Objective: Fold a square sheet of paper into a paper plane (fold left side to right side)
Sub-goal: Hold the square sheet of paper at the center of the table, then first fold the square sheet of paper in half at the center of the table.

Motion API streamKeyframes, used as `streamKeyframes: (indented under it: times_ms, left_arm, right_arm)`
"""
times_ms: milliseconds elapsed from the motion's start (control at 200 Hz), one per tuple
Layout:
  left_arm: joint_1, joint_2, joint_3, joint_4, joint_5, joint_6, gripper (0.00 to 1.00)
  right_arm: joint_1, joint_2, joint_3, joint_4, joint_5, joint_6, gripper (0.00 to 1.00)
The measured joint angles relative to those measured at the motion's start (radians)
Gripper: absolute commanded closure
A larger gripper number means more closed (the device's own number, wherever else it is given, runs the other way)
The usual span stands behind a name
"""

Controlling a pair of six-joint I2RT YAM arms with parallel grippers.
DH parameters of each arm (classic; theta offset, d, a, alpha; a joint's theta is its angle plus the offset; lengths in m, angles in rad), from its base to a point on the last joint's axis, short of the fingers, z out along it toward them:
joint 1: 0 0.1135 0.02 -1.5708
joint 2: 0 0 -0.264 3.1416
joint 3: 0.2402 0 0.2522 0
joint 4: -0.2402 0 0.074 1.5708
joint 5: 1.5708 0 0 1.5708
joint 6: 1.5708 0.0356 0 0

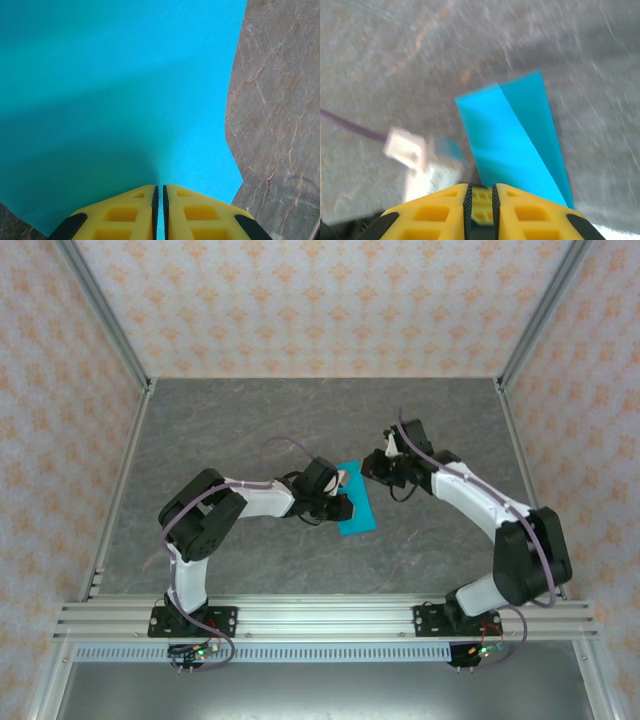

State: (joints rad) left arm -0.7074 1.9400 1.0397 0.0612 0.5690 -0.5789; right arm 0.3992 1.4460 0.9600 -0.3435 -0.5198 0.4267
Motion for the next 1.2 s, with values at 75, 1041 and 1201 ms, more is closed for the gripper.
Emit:
streamKeyframes:
  times_ms: [75,1041,1201]
  left_arm:
    - [0.0,0.0,0.0,0.0,-0.001,0.0,0.85]
    - [0.064,0.0,0.079,-0.099,-0.035,0.004,0.85]
    - [0.097,0.023,0.1,-0.098,-0.039,0.005,0.85]
  right_arm:
    - [0.002,-0.024,-0.08,-0.012,-0.019,0.007,0.85]
    - [0.031,0.175,-0.152,-0.062,-0.048,-0.005,0.87]
    - [0.031,0.18,-0.144,-0.076,-0.044,-0.013,0.86]
